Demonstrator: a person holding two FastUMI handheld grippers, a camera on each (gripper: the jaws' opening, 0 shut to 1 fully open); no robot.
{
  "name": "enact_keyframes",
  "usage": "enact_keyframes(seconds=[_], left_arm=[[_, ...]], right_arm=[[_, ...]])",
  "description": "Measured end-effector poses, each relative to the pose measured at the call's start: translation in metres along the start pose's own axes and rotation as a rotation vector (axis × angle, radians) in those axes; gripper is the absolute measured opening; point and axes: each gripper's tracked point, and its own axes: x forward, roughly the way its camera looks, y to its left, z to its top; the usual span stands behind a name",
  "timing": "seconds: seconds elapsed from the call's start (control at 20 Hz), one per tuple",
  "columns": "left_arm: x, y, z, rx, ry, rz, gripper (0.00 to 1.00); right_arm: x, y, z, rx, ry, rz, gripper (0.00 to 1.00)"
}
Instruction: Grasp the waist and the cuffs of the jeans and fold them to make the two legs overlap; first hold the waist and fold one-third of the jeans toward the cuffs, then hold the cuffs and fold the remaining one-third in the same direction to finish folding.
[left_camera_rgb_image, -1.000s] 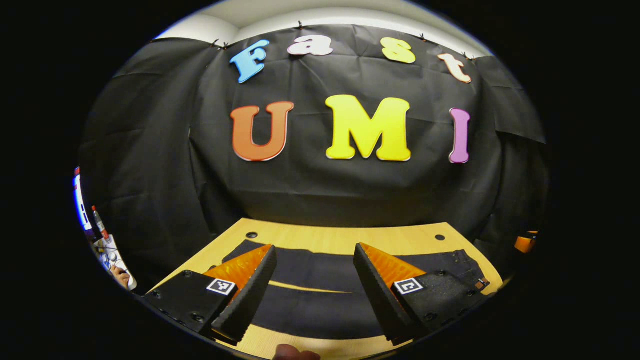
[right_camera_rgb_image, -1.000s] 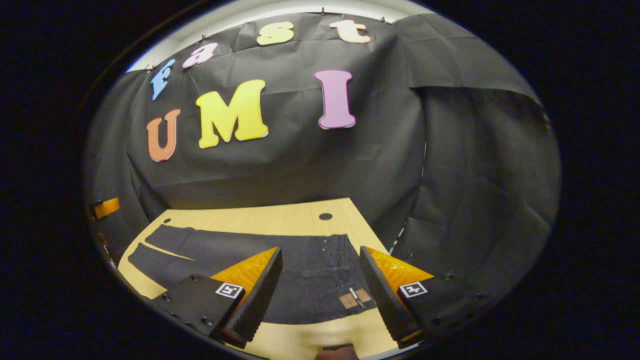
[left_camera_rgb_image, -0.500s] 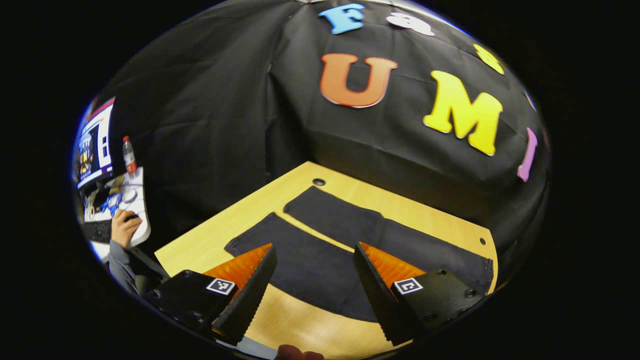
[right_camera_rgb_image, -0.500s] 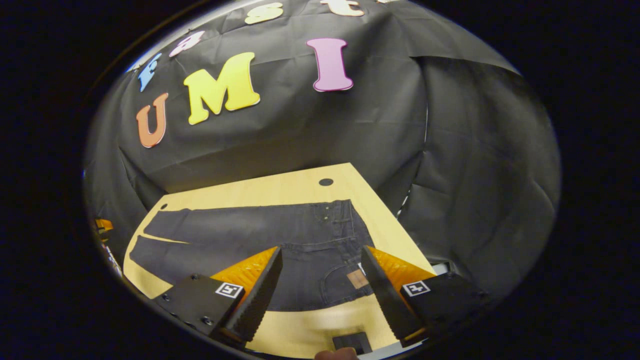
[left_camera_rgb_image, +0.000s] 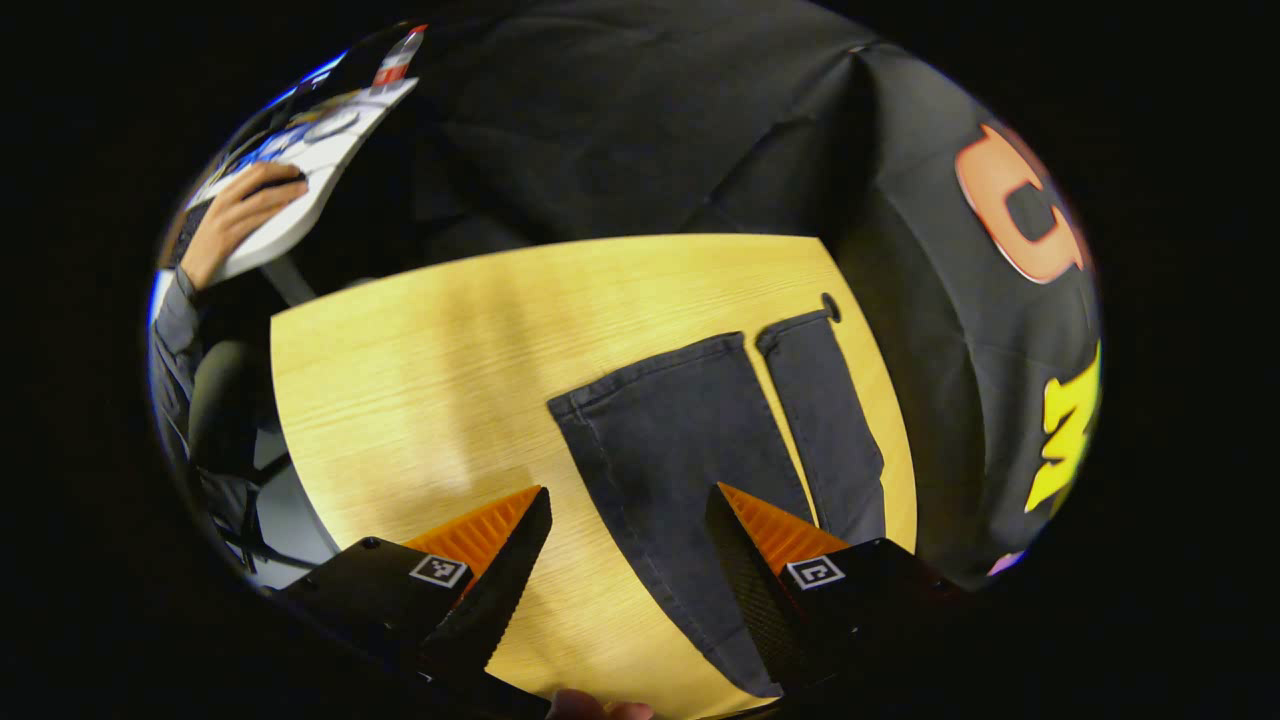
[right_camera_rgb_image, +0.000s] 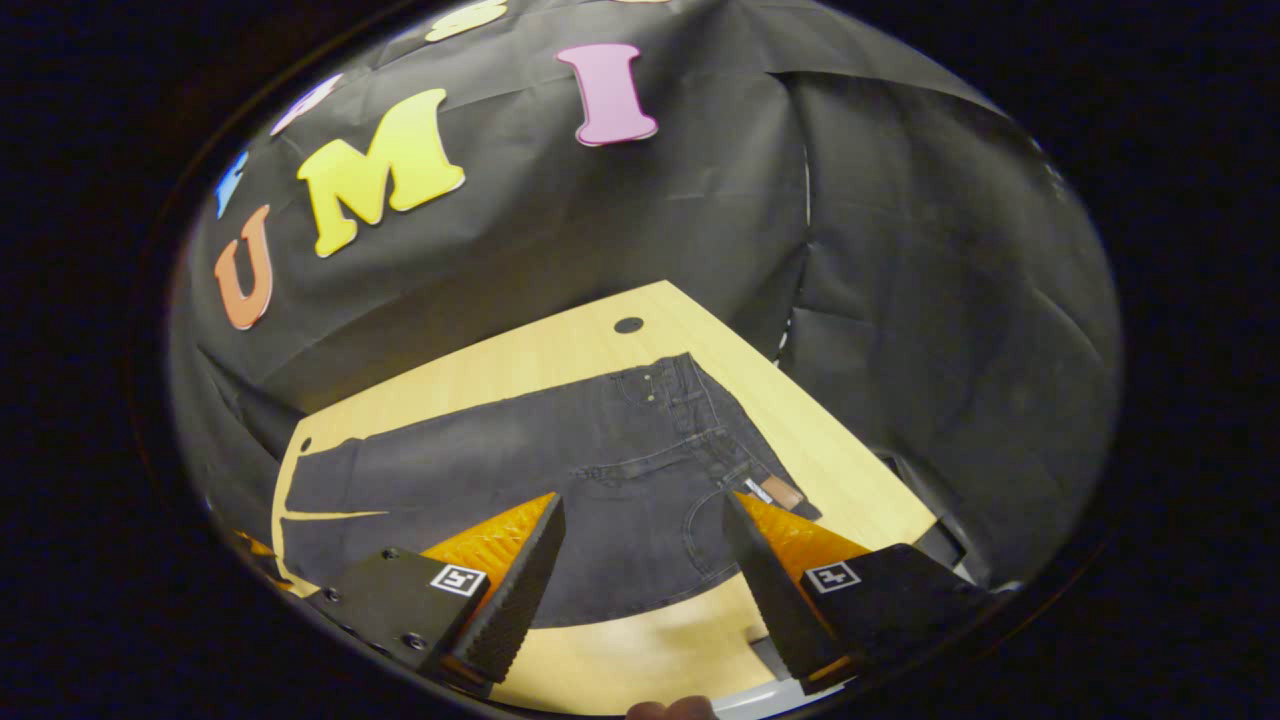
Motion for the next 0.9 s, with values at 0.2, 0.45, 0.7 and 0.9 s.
enact_keyframes(seconds=[0.2,0.45,0.7,0.9], left_arm=[[0.016,0.002,0.01,-0.055,0.056,0.026,0.99],[0.029,-0.007,0.035,-0.057,0.039,0.045,1.0],[0.038,-0.024,0.044,-0.141,0.071,0.032,1.0],[0.044,-0.027,0.045,-0.156,0.103,0.053,0.97]], right_arm=[[-0.001,0.002,0.001,0.049,0.013,-0.025,0.96],[0.008,-0.025,-0.001,0.12,0.063,-0.049,0.96],[0.029,-0.077,-0.021,0.377,0.206,-0.086,0.98],[0.054,-0.11,-0.018,0.62,0.266,-0.105,0.98]])
